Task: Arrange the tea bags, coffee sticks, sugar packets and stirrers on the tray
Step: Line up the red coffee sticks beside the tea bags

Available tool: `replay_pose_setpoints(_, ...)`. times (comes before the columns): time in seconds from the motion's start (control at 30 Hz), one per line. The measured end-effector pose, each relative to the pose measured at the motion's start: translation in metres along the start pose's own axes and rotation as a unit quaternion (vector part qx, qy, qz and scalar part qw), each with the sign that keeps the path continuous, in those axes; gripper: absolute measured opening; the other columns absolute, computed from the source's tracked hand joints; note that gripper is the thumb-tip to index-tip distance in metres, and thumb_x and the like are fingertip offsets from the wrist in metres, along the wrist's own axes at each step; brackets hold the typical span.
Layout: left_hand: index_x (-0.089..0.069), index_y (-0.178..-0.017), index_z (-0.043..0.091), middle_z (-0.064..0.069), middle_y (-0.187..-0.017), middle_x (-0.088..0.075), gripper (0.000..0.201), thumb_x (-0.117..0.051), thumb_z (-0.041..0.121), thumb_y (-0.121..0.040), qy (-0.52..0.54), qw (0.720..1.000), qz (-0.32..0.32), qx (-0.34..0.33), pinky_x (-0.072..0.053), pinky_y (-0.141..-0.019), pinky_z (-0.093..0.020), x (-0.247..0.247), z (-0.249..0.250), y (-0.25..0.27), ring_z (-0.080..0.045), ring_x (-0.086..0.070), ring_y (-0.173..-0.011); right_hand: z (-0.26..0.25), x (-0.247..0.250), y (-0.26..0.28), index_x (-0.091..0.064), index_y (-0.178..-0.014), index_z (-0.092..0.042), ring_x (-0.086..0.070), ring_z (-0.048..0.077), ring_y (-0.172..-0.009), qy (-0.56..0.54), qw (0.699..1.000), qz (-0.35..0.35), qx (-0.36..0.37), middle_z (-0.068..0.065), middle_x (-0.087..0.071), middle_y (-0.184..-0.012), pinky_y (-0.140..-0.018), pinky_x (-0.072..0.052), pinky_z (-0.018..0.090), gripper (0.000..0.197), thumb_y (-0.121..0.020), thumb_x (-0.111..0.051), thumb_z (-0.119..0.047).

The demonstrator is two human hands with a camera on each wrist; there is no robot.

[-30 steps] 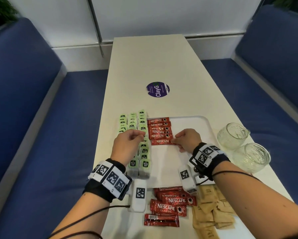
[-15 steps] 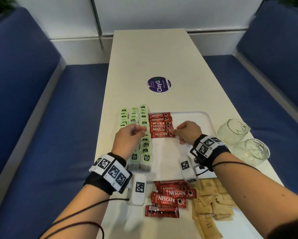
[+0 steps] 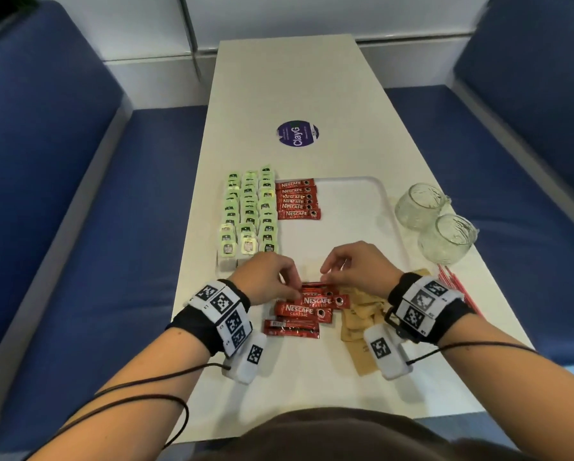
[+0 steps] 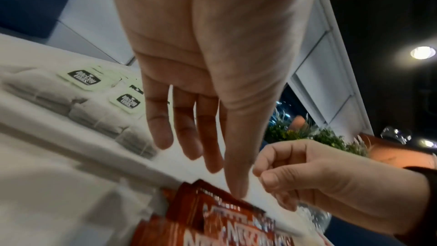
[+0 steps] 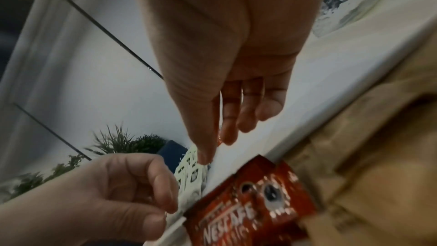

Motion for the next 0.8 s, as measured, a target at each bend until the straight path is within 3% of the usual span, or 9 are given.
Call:
replay_pose_setpoints(0.07, -0.07, -0.089, 0.025, 0.015, -0.081, -0.066, 0.025, -0.086, 0.03, -0.07, -0.033, 0.999, -0.031, 0.007, -0.045, -0.064, -0.017, -0.013, 0.001, 0.005, 0.002, -0.059, -0.073, 0.005, -0.006, 0.008, -0.074, -0.083, -0.027, -0.056, -0.002, -0.066, 0.026, 1.0, -0.006, -0.001, -0.01, -0.069, -0.079, -0.062, -0.04, 0.015, 0.018, -0.069, -0.084, -0.033)
replay_pose_setpoints(0.2, -0.064, -0.107, 0.032, 0.015, -0.098, -0.063, 0.047, -0.086, 0.041, -0.066, -0.12, 0.992, -0.027, 0.018, -0.051, -0.078, -0.029, -0.028, 0.006, 0.012, -0.007, -0.06, -0.091, 0.012, -0.017, 0.016, -0.073, -0.094, -0.033, -0.055, 0.005, -0.085, 0.099, 0.995, -0.013, 0.011, -0.013, -0.059, -0.093, -0.075, -0.045, 0.024, 0.029, -0.068, -0.083, -0.04)
replay_pose_setpoints(0.6, -0.062, -0.113, 0.028, 0.007, -0.105, -0.064, 0.028, -0.068, 0.038, -0.087, -0.188, 0.982, 0.037, 0.008, -0.037, -0.071, -0.027, -0.035, 0.007, 0.022, -0.015, -0.059, -0.097, 0.012, -0.027, 0.019, -0.07, -0.096, -0.032, -0.06, 0.007, -0.082, 0.138, 0.99, -0.028, -0.003, -0.012, -0.066, -0.087, -0.076, -0.051, 0.028, 0.022, -0.077, -0.078, -0.039)
replay_pose_setpoints(0.7, -0.06, -0.111, 0.024, 0.003, -0.106, -0.064, 0.025, -0.065, 0.034, -0.089, -0.181, 0.983, 0.031, 0.021, -0.041, -0.073, -0.028, -0.031, 0.001, 0.024, -0.017, -0.058, -0.094, 0.011, -0.028, 0.021, -0.072, -0.099, -0.03, -0.061, 0.008, -0.086, 0.148, 0.989, -0.028, -0.001, -0.011, -0.069, -0.092, -0.079, -0.052, 0.031, 0.018, -0.082, -0.073, -0.038)
replay_pose_setpoints(0.8, -0.055, -0.109, 0.015, -0.007, -0.106, -0.066, 0.015, -0.056, 0.021, -0.095, -0.095, 0.994, 0.032, 0.034, -0.053, -0.077, -0.036, -0.023, -0.006, 0.024, -0.023, -0.063, -0.091, 0.01, -0.022, 0.024, -0.074, -0.097, -0.026, -0.059, 0.009, -0.087, 0.135, 0.991, 0.001, 0.004, -0.01, -0.067, -0.093, -0.079, -0.049, 0.028, 0.015, -0.086, -0.069, -0.035)
Point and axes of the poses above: each hand's wrist, its own y-axis away from the middle knuckle, its own x-axis out of the back of the hand, z = x × y, the point moved 5 cm from there along -y, towards the middle knuckle
